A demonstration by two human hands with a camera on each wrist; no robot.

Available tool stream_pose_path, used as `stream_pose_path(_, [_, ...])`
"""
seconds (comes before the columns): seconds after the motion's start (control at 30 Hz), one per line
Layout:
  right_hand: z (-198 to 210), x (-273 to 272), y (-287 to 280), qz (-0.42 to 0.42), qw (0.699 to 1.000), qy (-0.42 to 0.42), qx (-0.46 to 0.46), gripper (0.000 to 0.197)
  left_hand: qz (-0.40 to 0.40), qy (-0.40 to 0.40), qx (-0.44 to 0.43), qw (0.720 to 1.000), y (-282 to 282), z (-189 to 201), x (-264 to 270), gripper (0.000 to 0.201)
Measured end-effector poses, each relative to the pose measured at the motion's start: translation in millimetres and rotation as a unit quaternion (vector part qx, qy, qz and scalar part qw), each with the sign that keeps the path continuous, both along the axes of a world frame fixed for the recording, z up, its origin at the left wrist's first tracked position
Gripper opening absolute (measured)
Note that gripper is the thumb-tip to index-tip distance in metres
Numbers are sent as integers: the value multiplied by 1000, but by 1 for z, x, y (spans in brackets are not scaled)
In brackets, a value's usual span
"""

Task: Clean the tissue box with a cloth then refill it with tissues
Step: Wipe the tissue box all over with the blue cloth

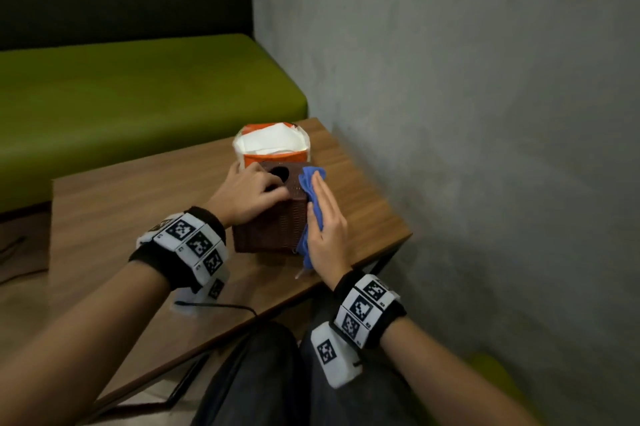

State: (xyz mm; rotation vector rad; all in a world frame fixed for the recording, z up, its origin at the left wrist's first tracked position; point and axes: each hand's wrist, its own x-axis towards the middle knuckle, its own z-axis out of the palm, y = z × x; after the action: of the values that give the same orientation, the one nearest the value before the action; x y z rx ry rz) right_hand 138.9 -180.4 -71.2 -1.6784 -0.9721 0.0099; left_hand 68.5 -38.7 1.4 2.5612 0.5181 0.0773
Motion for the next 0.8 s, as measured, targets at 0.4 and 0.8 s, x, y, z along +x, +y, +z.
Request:
stream_pose_path(0.4, [15,23,31,-63,997,12,41,46,136,-79,-129,979,-14,5,-2,49])
stream_pose_path(0.8, [20,21,31,-68,992,-100,26,47,77,-100,-232,965,-14,12,6,51])
